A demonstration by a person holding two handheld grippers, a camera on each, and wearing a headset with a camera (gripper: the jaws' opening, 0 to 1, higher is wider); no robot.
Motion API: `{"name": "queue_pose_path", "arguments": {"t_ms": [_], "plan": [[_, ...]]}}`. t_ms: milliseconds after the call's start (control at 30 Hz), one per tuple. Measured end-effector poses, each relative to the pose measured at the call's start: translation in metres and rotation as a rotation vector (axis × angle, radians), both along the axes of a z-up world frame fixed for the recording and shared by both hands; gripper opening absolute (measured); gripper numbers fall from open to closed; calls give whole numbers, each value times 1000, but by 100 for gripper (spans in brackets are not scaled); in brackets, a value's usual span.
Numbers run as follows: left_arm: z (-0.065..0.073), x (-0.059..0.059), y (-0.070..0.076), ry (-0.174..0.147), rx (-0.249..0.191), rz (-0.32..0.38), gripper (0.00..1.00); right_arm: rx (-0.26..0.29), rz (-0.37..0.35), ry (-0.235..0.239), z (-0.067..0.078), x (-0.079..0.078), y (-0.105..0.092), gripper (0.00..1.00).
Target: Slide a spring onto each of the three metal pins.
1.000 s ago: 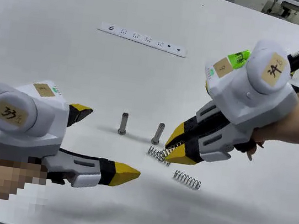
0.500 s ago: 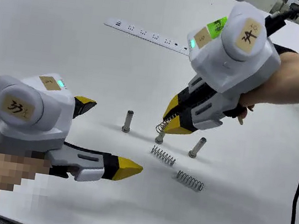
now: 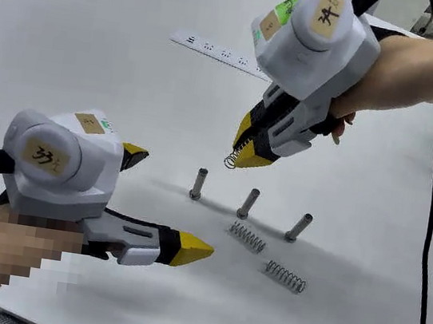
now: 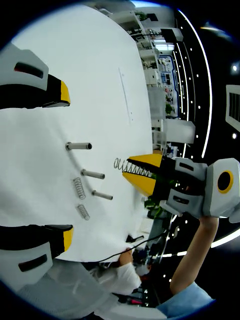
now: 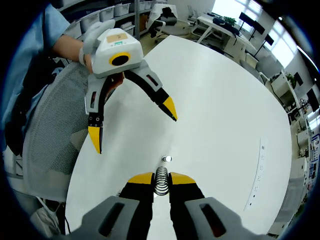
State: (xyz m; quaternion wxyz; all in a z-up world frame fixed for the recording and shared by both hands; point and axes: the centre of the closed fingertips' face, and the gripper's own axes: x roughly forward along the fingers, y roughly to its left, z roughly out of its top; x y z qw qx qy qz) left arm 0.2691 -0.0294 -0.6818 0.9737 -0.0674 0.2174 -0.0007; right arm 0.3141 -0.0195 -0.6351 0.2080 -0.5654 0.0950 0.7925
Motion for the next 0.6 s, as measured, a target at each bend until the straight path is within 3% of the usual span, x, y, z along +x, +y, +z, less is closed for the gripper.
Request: {"name": "queue_pose_path", "arguments": {"t_ms": [133, 233, 600], "plan": [[-2, 0, -1, 9, -5, -1, 100, -19, 22, -12, -5, -4, 5, 12], [-1, -1, 0, 8, -6, 5, 100, -46, 47, -54, -13, -3, 8, 12], [-2, -2, 4, 12, -26, 26, 99, -86, 80, -91, -26, -9, 15, 12]]}}
